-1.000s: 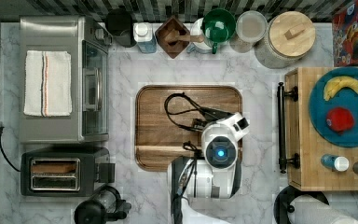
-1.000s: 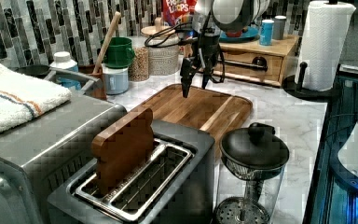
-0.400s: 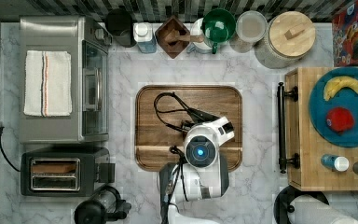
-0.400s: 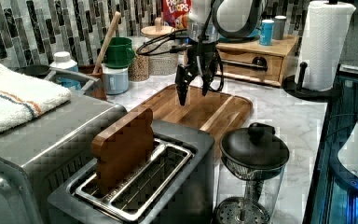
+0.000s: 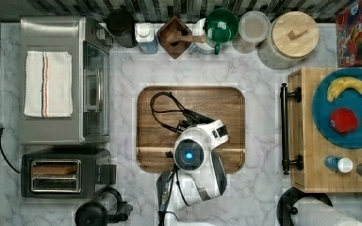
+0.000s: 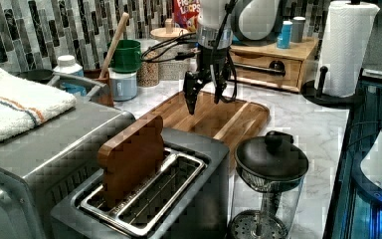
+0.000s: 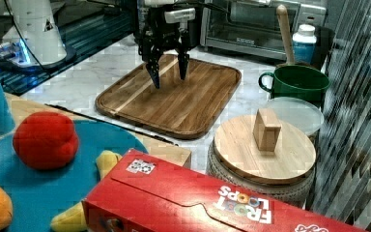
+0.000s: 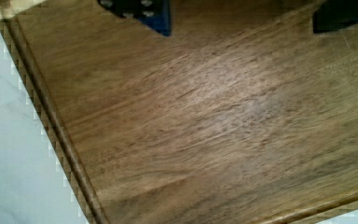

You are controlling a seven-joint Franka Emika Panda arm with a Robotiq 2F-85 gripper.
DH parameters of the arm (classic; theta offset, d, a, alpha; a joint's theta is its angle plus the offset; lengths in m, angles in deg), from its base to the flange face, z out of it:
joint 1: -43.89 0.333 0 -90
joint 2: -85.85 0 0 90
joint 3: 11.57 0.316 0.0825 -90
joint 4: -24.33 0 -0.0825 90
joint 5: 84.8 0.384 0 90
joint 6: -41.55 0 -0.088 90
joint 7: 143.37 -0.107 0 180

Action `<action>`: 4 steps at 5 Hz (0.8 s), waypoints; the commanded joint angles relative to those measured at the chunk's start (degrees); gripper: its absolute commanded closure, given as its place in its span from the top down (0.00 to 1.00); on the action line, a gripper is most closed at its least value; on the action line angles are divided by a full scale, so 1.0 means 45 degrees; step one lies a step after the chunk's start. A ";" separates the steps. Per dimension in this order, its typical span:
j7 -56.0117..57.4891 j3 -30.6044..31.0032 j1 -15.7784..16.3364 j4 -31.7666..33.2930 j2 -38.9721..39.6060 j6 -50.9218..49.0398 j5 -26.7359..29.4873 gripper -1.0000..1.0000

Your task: Open the drawer.

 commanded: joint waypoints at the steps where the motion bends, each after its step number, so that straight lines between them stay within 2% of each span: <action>1: -0.1398 0.0383 0.0944 -0.0880 -0.0708 -0.0918 -0.0364 1.00; 4: -0.1422 0.0607 0.0716 -0.0878 -0.0709 -0.0925 -0.0399 1.00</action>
